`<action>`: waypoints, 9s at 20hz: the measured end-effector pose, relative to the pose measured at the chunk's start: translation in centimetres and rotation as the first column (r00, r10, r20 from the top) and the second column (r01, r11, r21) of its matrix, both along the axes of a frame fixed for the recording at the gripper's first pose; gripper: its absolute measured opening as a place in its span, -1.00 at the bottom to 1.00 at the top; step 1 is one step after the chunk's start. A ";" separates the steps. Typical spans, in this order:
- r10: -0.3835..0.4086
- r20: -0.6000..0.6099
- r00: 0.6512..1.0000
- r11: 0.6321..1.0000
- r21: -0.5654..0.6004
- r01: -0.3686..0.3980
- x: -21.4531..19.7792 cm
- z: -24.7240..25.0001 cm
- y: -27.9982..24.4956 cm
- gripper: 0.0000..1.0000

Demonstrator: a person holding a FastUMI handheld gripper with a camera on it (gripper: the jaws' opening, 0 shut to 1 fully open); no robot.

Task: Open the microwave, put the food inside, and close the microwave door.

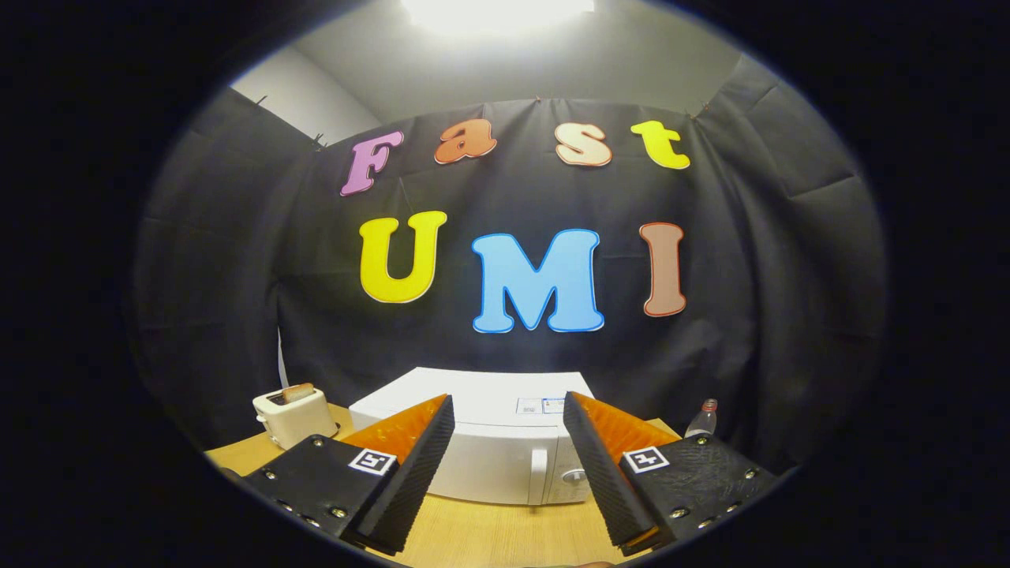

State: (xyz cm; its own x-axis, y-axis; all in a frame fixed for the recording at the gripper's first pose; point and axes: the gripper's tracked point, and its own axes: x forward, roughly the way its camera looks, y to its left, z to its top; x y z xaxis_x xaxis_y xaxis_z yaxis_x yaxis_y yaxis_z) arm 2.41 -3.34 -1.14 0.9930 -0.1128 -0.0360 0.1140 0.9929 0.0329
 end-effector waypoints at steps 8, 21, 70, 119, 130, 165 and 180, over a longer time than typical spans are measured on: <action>-0.019 -0.041 0.999 1.000 -0.024 0.018 1.7 -2.1 1.0 0.79; -0.055 -0.148 0.987 0.998 0.027 0.060 7.5 -14.3 -1.2 0.80; -0.041 -0.213 0.976 0.999 0.014 0.045 4.4 -24.6 0.2 -0.81; 0.239 -0.096 0.966 0.946 -0.202 -0.254 -16.8 -24.6 9.2 0.62; 0.307 -0.069 0.949 0.947 -0.072 -0.312 -18.1 -26.5 4.2 0.90; 0.277 -0.332 0.902 0.960 0.074 -0.268 -13.9 -27.2 2.8 0.21; 0.281 -0.252 0.926 0.960 0.079 -0.270 6.1 -23.0 7.7 0.21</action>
